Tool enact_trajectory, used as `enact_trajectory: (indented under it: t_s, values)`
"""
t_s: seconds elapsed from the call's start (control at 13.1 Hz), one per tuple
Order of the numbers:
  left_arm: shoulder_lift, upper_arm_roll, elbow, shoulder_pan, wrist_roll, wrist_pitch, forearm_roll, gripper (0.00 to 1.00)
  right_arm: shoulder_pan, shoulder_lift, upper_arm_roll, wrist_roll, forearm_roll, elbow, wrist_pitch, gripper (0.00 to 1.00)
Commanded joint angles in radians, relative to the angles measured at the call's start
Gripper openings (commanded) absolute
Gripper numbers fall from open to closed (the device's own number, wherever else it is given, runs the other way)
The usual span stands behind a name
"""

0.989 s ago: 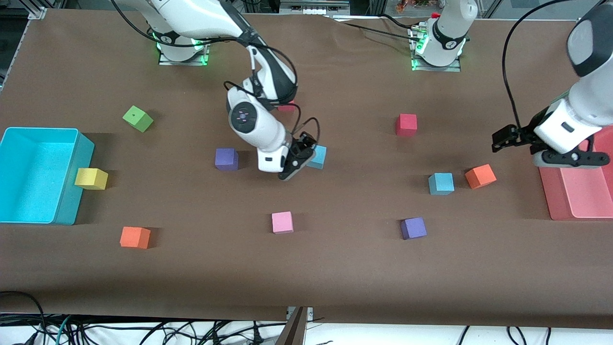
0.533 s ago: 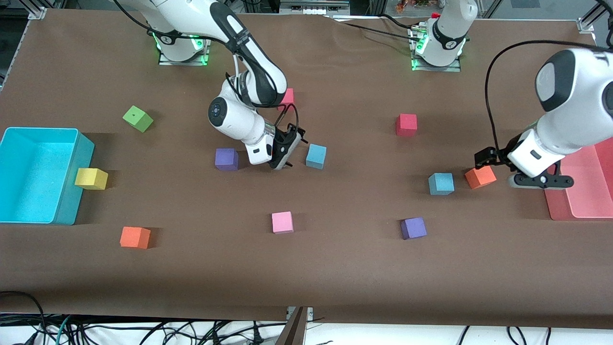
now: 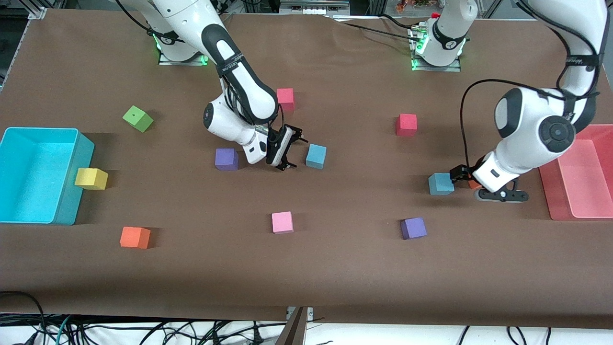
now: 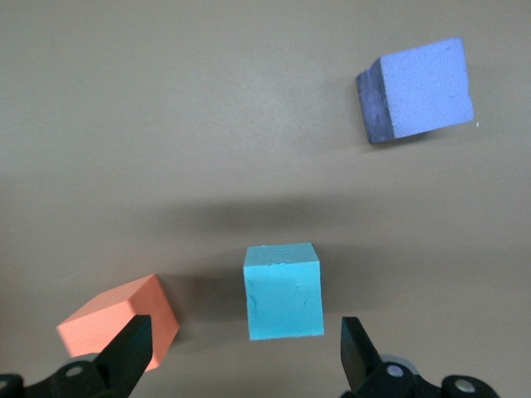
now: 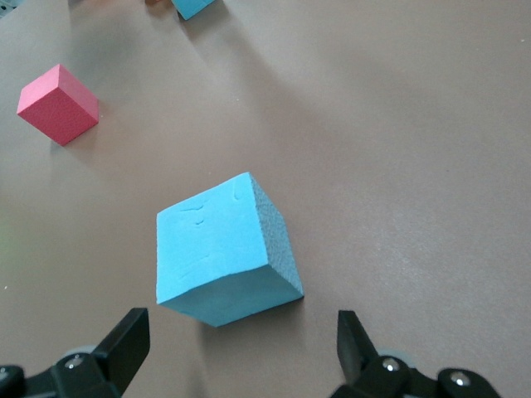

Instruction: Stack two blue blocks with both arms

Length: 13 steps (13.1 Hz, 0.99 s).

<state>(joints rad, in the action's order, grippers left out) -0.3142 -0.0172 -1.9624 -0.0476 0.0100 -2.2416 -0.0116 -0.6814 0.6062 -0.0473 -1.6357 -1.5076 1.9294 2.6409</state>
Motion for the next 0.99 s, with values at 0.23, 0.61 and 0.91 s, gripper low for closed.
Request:
enact_trajectory:
  t_s: [0.23, 0.61, 0.91]
  values:
    - [-0.106, 0.006, -0.062, -0.029, -0.024, -0.179, -0.004, 1.0, 0.017, 0.018, -0.013, -0.121, -0.054, -0.018, 0.001, 1.0]
    - [-0.16, 0.008, -0.07, -0.044, -0.024, -0.205, -0.001, 1.0, 0.022, 0.018, -0.013, -0.144, -0.065, -0.029, -0.01, 1.0]
    - [-0.181, 0.008, -0.072, -0.044, -0.024, -0.207, 0.002, 0.56, 0.022, 0.018, -0.013, -0.165, -0.071, -0.029, -0.015, 1.0]
